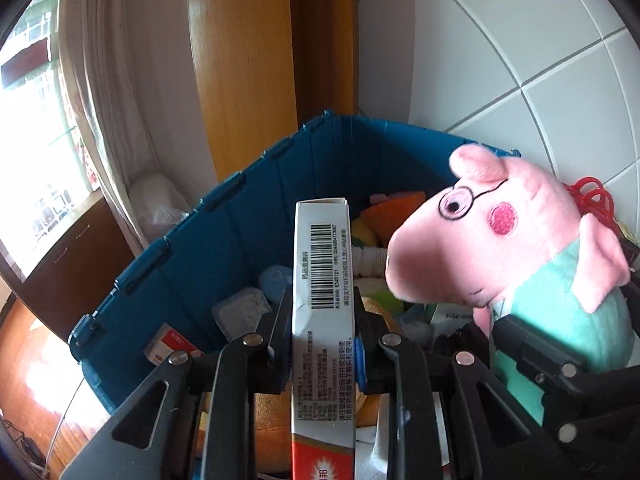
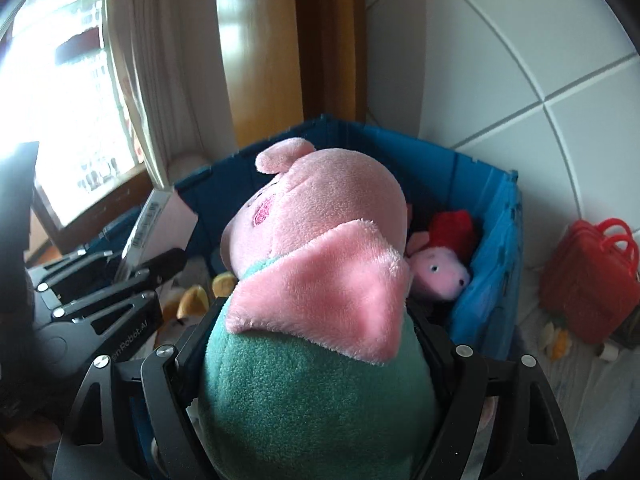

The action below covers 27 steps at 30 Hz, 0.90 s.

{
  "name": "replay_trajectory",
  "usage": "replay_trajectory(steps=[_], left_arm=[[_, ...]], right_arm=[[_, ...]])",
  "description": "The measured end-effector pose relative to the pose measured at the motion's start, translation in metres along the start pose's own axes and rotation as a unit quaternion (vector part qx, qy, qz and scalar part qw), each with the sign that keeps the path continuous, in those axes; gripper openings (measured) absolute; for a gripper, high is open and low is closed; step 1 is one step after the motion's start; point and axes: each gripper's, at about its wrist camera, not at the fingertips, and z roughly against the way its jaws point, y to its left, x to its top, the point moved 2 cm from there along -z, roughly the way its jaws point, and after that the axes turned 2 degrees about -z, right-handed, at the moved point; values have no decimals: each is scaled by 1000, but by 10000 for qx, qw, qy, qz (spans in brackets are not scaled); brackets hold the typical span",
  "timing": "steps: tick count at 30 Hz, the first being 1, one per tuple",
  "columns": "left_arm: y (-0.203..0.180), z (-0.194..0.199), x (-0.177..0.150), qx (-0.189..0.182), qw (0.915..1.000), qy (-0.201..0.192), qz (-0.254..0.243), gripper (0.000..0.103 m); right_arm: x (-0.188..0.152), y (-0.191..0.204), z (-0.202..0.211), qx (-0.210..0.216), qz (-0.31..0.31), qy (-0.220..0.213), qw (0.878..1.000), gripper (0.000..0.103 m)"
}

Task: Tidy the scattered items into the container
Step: 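Carry the medicine box and pig plush toward the blue crate with both tools, then open both tools to drop the medicine box and pig plush into the crate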

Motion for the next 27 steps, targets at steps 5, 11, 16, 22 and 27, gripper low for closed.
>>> replay_trajectory(steps=[5, 11, 16, 22, 27], left_arm=[[8, -8, -1, -172, 9998, 68, 32, 23], [11, 6, 0, -99, 9999, -73, -33, 40], [14, 30, -4, 27, 9993, -385, -16, 71], [0, 72, -10, -32, 9969, -790, 26, 76], [-36, 113, -16, -194, 9936, -1111, -40, 78]], right_arm=[[-4, -10, -15, -311, 43, 319, 9990, 82], [-4, -15, -6, -458, 30, 240, 9987, 84], [-2, -12, 23, -423, -86, -9, 9991, 91], [-14, -27, 76, -416, -251, -504, 9975, 102], [-34, -66, 125, -466, -520, -899, 9935, 102]])
